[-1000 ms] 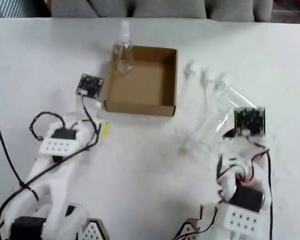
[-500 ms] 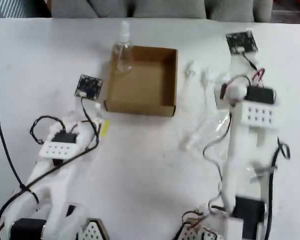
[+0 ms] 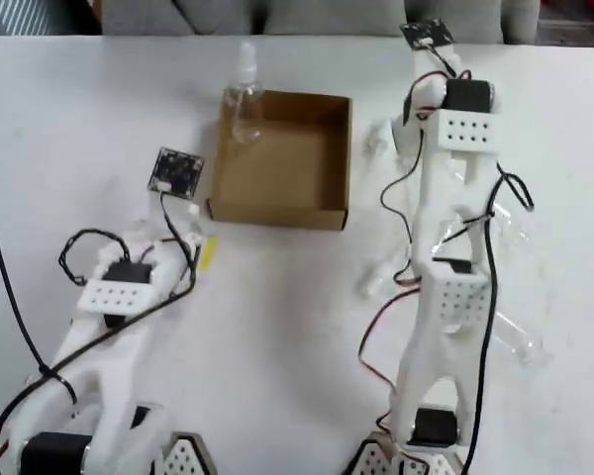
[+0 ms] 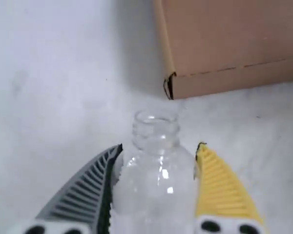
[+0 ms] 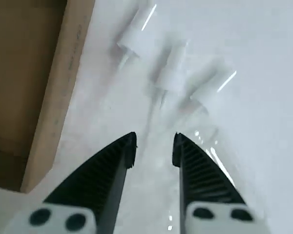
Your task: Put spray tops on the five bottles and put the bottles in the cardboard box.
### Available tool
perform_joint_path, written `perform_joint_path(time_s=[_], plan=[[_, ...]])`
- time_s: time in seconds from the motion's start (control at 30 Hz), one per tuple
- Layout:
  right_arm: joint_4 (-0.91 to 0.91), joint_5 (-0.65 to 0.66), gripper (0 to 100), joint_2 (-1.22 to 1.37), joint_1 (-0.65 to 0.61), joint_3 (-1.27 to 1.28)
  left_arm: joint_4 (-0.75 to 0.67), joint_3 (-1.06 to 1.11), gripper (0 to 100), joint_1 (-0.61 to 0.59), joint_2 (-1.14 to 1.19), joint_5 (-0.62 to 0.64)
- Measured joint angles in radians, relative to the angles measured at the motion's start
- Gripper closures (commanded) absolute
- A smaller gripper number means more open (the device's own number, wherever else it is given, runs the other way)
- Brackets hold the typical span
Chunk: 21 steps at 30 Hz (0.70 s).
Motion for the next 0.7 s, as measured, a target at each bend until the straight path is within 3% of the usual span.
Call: perform_joint_path(time_s=[0.23,0.7], plan=[[-0.005,-0.014,88.2,0.233,0.000,-0.272,0.000,0.000,98,0.000,0.000,0.000],[-0.250,-0.018,82.4,0.353,0.028,-0.195,0.000,0.000,98,0.000,0.000,0.000]])
